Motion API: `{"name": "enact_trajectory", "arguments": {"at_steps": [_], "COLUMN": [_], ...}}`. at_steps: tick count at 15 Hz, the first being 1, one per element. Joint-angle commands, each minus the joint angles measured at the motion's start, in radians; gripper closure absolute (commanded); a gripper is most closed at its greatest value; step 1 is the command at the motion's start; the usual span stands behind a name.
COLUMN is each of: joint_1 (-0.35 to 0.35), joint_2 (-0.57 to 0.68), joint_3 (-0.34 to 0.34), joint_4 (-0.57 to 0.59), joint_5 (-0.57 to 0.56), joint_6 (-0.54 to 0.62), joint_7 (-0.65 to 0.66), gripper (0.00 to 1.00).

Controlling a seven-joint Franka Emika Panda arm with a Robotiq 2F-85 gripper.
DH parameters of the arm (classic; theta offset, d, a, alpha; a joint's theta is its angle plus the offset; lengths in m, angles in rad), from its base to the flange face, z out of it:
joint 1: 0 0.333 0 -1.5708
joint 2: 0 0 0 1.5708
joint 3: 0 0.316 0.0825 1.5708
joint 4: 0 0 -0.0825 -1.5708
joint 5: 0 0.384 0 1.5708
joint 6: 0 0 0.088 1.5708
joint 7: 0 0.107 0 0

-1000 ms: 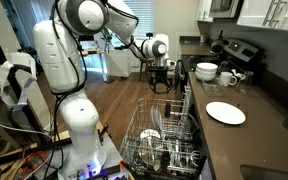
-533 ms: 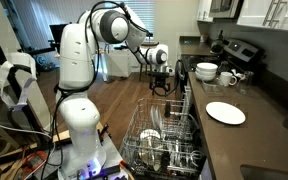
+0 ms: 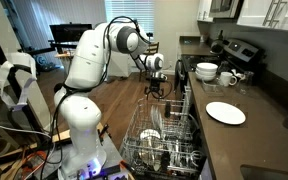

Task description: Take a plate out of the dishwasher and put it on top of the one on the counter

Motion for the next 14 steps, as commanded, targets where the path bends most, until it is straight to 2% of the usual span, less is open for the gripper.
{"name": "enact_trajectory", "arguments": {"at_steps": [1, 2, 3, 4, 8, 9, 10, 11, 12, 13, 14], "joint_1": [0.006, 0.005, 0.003, -0.002, -0.027, -0.032, -0.041, -0.048, -0.038, -0.044, -0.045], "joint_2": [0.073, 0.085, 0.097, 0.104, 0.126, 0.132, 0.136, 0.139, 0.122, 0.125, 0.126], "joint_3": [0.006, 0.005, 0.005, 0.005, -0.001, -0.003, -0.006, -0.006, -0.002, -0.004, -0.004], "joint_4": [0.091, 0.104, 0.117, 0.128, 0.158, 0.164, 0.167, 0.169, 0.140, 0.142, 0.142], "joint_5": [-0.039, -0.044, -0.047, -0.051, -0.068, -0.075, -0.079, -0.082, -0.064, -0.064, -0.063], "joint_6": [-0.091, -0.105, -0.116, -0.126, -0.142, -0.144, -0.136, -0.128, -0.114, -0.114, -0.114], "joint_7": [-0.067, -0.085, -0.100, -0.121, -0.211, -0.227, -0.247, -0.267, -0.214, -0.219, -0.219], "gripper": [0.21, 0.19, 0.27, 0.27, 0.19, 0.20, 0.13, 0.13, 0.00, 0.13, 0.09]}}
